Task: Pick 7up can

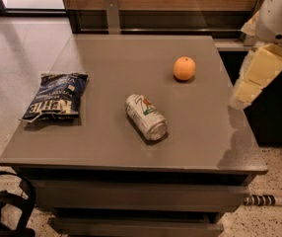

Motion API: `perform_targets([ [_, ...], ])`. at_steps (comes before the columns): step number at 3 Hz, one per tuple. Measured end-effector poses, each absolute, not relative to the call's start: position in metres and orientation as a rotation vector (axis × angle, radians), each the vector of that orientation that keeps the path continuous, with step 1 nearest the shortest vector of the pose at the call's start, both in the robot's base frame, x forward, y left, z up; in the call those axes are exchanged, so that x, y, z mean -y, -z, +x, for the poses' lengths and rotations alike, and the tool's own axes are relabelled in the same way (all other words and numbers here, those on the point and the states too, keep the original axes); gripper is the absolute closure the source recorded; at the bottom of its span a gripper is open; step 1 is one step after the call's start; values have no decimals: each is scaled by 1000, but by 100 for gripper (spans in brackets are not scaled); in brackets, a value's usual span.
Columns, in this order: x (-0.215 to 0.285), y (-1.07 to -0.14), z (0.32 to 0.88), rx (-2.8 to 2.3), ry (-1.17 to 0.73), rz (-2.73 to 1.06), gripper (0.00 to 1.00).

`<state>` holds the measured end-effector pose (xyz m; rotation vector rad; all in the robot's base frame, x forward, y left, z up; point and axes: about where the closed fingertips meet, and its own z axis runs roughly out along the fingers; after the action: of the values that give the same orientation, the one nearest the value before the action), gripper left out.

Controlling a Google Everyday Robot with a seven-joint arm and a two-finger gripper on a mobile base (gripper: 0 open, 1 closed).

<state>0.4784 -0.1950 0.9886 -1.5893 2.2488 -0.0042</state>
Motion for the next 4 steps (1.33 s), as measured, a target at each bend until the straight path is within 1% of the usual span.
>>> perform_targets([
  [1, 167, -976, 511, -2326, -175, -1426, 0],
  [2, 132, -967, 538, -2408, -284, -1273, 0],
  [3, 88, -952, 563, -2565, -267, -1144, 0],
  [4, 72, -943, 574, -2692, -222, -1014, 0],
])
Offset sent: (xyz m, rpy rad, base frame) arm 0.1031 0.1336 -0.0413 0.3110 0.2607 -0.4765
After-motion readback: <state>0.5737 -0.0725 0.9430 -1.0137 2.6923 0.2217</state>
